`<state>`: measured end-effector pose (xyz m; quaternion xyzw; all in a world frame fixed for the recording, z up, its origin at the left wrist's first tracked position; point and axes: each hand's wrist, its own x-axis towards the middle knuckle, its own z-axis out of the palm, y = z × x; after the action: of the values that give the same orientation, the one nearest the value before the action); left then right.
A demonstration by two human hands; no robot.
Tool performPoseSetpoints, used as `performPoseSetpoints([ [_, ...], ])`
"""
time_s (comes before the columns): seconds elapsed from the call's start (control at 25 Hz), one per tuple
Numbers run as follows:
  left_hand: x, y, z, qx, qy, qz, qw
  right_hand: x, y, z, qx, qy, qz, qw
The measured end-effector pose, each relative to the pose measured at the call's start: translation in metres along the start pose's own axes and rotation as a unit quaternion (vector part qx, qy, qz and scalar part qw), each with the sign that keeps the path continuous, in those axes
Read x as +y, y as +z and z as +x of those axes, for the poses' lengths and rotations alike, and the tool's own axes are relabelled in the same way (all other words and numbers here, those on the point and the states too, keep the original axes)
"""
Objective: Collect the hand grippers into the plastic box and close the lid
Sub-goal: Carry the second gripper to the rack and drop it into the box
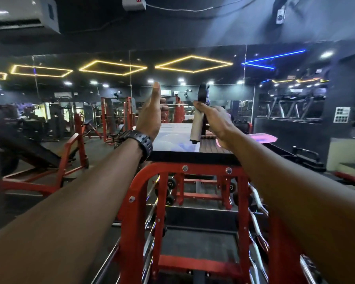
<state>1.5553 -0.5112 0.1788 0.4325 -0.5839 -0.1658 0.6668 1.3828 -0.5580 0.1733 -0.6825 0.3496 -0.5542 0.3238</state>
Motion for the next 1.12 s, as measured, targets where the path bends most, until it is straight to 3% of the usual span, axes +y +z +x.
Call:
performPoseSetpoints([
  [0.28, -0.018, 0.007, 0.116, -0.004, 0.004, 0.041, 0.999, -0.002, 0.022, 0.134, 0.081, 0.029, -0.074, 0.994],
  [0.52, -0.043, -0.01, 0.178, 0.007, -0.033, 0.069, 0.997, 0.017, 0.067, 0.189, -0.051, 0.168, -0.165, 0.971],
  [0.76, -0.08, -0.018, 0.199, -0.021, -0.026, 0.09, 0.995, 0.04, 0.11, 0.201, -0.11, 0.169, -0.374, 0.905],
  [0.84, -0.087, -0.023, 0.206, -0.024, -0.02, 0.098, 0.995, 0.044, 0.12, 0.207, -0.103, 0.138, -0.411, 0.895],
  [0.96, -0.097, -0.029, 0.216, -0.04, -0.02, 0.098, 0.994, 0.044, 0.143, 0.218, -0.107, 0.157, -0.442, 0.876],
  [1.12, -0.113, -0.034, 0.222, -0.069, -0.023, 0.092, 0.993, 0.049, 0.177, 0.236, -0.246, 0.198, -0.422, 0.85],
])
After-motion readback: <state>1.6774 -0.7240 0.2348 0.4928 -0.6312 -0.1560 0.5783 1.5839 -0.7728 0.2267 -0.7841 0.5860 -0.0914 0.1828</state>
